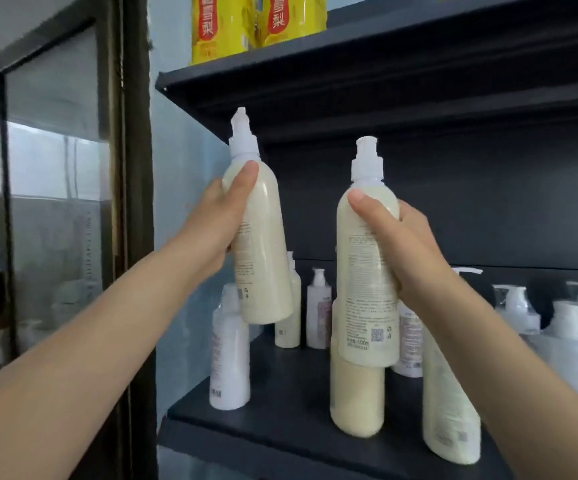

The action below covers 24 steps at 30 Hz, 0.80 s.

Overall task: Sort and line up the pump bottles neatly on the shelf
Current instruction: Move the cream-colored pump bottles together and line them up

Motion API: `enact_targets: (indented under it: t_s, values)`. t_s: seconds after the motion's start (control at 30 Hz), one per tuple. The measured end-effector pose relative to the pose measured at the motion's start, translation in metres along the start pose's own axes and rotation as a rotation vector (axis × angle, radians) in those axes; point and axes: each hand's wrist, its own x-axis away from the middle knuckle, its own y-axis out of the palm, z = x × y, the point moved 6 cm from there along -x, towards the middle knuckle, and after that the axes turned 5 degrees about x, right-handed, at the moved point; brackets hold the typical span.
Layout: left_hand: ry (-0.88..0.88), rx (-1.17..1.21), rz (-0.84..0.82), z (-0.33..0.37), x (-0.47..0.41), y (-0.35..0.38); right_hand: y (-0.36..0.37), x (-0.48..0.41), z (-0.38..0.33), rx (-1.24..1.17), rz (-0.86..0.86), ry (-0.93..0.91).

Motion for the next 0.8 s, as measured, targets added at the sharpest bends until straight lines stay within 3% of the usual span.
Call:
enact_targets:
  t_s: [0.2,0.47,0.8]
  values:
    - [0.043,0.1,-0.213,-0.034,-0.076,0.009,0.028,-0.051,0.018,0.126,0.114,0.078]
    - [-0.035,0.15,-0.318,-0.1,-0.138,0.012,0.048,-0.1,0.064,0.177,0.16,0.227]
    - [-0.13,0.199,-0.337,-0.197,-0.135,-0.013,0.077,-0.127,0.122,0.585,-0.352,0.369]
